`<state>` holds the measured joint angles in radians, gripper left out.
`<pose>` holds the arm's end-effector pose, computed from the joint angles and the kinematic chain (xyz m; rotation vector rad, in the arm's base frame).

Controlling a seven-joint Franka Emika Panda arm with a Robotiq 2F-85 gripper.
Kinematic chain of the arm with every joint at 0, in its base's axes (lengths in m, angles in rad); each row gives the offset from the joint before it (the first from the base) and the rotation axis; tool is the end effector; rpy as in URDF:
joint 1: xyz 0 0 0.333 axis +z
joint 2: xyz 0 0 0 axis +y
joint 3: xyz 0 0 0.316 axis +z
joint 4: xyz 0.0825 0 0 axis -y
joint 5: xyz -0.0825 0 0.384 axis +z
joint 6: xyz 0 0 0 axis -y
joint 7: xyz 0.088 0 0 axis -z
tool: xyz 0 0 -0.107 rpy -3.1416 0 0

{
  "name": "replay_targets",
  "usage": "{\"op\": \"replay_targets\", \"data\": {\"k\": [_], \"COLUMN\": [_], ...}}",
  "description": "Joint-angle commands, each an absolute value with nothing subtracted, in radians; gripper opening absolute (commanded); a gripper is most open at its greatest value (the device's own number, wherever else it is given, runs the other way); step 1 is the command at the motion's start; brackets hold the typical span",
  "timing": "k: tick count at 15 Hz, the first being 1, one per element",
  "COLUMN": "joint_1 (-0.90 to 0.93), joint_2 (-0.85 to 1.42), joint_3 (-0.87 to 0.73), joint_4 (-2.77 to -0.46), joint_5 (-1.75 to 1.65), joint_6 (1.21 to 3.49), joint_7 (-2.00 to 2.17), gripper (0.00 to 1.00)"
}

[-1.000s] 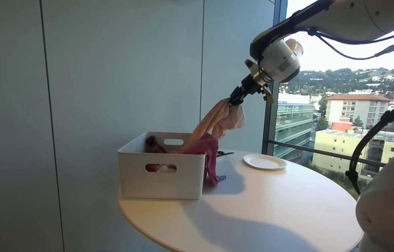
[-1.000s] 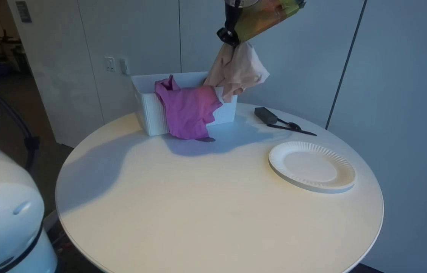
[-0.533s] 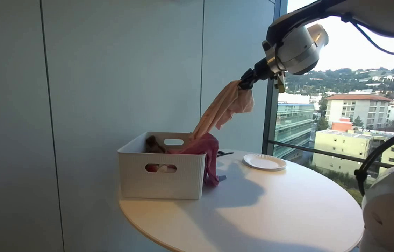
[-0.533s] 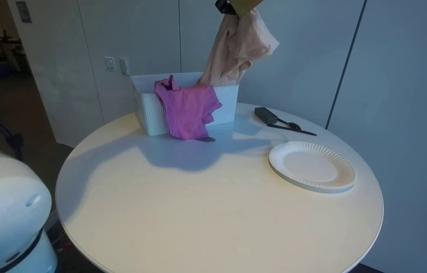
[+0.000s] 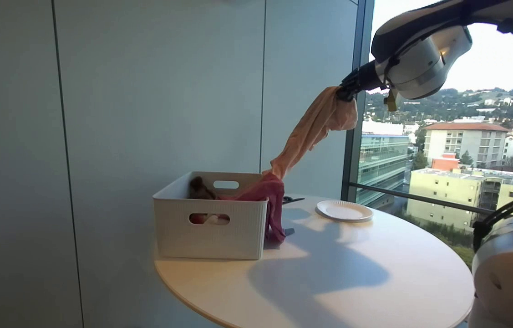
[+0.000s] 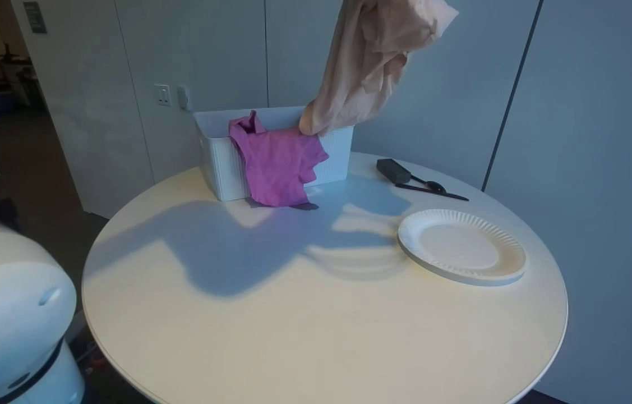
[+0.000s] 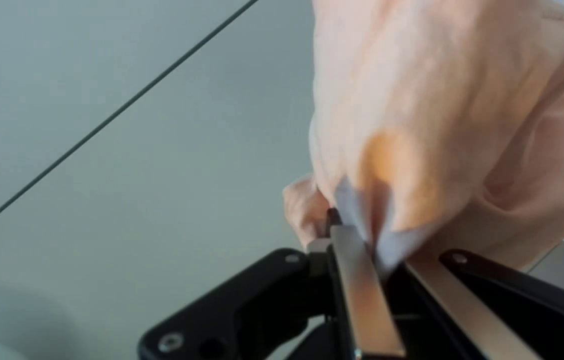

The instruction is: Move the clothes from the box and place them on the table

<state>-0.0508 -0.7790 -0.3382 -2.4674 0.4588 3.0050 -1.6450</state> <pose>0.3138 -0.2162 0.6757 1.9235 0.7678 1.3751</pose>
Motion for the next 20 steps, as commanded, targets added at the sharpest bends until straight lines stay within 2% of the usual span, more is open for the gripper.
{"op": "replay_targets", "data": {"k": [1, 3, 5, 10, 15, 20], "joint_1": [-0.109, -0.178, -0.235, -0.173, -0.12, -0.117], "joint_2": [-0.909, -0.931, -0.925, -0.871, -0.702, -0.464], "joint_3": [-0.328, -0.319, -0.325, -0.408, -0.471, -0.459], "joint_4": [-2.565, -2.59, -2.597, -2.615, -2.612, -2.564], "joint_5": [0.291, 0.197, 0.123, 0.07, 0.092, 0.1], "joint_6": [3.109, 3.071, 2.925, 2.659, 2.5, 2.404], "joint_7": [-1.492, -1.399, -1.301, -1.175, -1.111, -1.006], "gripper": [0.04, 0.04, 0.02, 0.02, 0.02, 0.02]}}
